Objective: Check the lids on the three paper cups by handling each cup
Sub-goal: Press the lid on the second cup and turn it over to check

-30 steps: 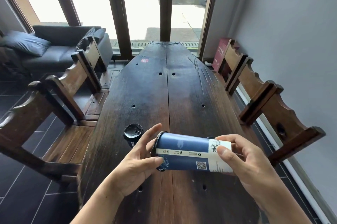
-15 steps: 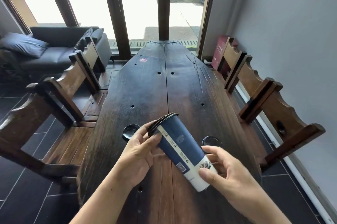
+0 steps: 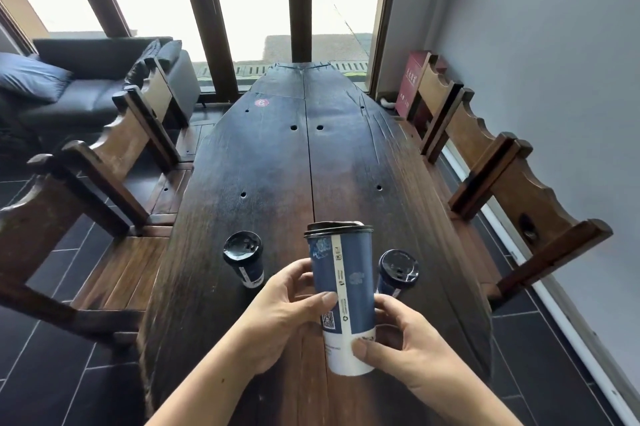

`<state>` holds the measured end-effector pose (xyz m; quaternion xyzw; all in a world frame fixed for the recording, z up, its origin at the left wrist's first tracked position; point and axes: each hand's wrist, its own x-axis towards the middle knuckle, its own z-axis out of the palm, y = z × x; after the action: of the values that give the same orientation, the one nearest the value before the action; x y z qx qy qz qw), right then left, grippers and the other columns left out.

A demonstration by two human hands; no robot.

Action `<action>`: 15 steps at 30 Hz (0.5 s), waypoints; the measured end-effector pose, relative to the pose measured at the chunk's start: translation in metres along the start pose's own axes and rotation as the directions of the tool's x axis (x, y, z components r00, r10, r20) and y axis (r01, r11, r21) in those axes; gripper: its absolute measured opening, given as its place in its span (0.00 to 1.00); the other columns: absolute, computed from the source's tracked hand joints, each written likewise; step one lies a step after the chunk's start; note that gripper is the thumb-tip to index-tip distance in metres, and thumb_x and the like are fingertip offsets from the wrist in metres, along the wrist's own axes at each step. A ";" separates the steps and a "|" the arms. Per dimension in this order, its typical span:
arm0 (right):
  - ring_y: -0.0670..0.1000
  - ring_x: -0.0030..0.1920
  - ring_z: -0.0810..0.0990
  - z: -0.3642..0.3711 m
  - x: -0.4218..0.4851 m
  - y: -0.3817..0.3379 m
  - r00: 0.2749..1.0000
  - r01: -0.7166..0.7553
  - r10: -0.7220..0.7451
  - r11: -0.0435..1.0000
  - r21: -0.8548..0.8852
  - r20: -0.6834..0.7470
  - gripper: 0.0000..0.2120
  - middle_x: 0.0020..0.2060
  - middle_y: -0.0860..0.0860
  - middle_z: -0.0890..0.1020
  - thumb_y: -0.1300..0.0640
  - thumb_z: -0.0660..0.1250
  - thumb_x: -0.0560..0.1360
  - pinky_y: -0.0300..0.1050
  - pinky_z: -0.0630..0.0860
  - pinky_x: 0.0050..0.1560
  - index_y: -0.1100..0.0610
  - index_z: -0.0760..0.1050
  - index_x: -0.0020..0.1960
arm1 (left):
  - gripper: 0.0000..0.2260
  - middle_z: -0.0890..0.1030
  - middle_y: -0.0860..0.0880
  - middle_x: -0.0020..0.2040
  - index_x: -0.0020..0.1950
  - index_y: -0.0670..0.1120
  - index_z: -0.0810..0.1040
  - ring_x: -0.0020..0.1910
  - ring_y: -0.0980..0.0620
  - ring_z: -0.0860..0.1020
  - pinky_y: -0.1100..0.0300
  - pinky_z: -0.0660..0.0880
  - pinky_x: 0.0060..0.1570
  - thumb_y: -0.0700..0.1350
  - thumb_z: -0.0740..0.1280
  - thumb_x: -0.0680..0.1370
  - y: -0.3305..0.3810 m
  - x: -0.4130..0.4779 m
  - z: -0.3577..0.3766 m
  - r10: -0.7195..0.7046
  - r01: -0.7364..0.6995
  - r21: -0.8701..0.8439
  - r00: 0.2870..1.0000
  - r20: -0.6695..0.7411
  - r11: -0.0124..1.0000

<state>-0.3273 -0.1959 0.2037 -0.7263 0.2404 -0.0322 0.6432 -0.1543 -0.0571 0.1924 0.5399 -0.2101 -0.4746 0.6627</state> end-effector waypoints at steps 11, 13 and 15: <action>0.54 0.55 0.87 -0.013 0.108 0.029 0.996 -0.084 0.090 0.972 -0.218 0.014 0.24 0.53 0.48 0.88 0.52 0.76 0.66 0.63 0.81 0.59 0.47 0.79 0.61 | 0.30 0.83 0.51 0.57 0.71 0.56 0.72 0.54 0.50 0.85 0.51 0.82 0.56 0.47 0.79 0.71 -0.020 0.068 -0.049 0.001 -0.008 0.580 1.000 0.013 0.815; 0.49 0.51 0.87 -0.010 0.131 0.044 0.994 -0.111 0.108 0.950 -0.292 -0.027 0.20 0.49 0.47 0.89 0.54 0.76 0.65 0.59 0.82 0.59 0.45 0.80 0.56 | 0.32 0.82 0.55 0.54 0.72 0.54 0.70 0.51 0.54 0.84 0.57 0.81 0.54 0.44 0.80 0.72 -0.025 0.085 -0.061 0.020 -0.032 0.734 0.999 0.025 0.679; 0.46 0.47 0.87 -0.006 0.154 0.058 0.990 -0.140 0.123 0.914 -0.382 -0.071 0.16 0.45 0.46 0.88 0.57 0.77 0.67 0.57 0.82 0.57 0.45 0.78 0.51 | 0.33 0.82 0.55 0.54 0.73 0.53 0.69 0.51 0.54 0.83 0.53 0.82 0.55 0.42 0.80 0.72 -0.035 0.104 -0.072 0.030 -0.025 0.785 1.000 0.009 0.619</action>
<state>-0.2109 -0.2647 0.1092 -0.8198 0.3048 0.0427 0.4828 -0.0634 -0.1079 0.1122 0.7729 -0.4026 -0.3237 0.3685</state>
